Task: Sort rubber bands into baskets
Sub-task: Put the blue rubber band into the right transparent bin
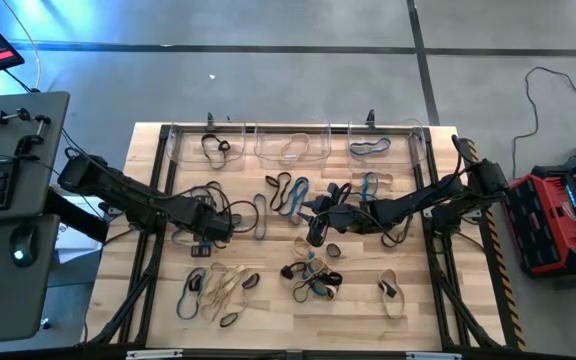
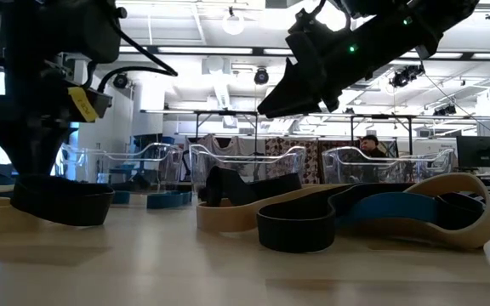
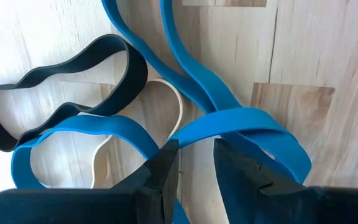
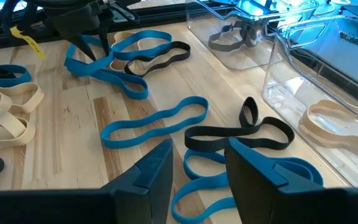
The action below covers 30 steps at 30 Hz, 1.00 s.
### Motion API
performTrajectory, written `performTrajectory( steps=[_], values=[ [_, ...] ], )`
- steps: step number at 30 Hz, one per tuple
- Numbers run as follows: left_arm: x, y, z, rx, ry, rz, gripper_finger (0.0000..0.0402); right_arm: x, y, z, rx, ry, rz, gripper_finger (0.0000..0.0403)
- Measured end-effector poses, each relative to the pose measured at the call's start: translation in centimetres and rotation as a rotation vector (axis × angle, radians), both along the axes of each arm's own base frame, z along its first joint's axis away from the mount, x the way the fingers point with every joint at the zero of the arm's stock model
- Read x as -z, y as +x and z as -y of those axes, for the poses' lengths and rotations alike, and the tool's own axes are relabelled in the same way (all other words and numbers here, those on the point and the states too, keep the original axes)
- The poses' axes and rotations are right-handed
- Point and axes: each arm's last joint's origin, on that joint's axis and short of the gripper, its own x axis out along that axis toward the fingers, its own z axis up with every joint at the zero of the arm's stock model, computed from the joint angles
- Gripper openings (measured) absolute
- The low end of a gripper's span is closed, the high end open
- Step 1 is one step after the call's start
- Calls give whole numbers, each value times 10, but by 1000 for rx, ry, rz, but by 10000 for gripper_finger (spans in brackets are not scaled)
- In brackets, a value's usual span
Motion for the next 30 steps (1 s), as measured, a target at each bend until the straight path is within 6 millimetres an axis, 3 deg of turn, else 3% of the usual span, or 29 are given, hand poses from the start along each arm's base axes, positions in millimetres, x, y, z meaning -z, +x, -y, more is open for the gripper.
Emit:
performTrajectory(
  steps=[20, 30],
  values=[
    [-2, -1, 11, 56, 0, 12, 94, 0, 0, 0, -1, 1, 0, 133],
    [-11, 6, 14, 272, -15, 1, 94, 0, -1, -4, -20, -1, -2, 133]
  ],
)
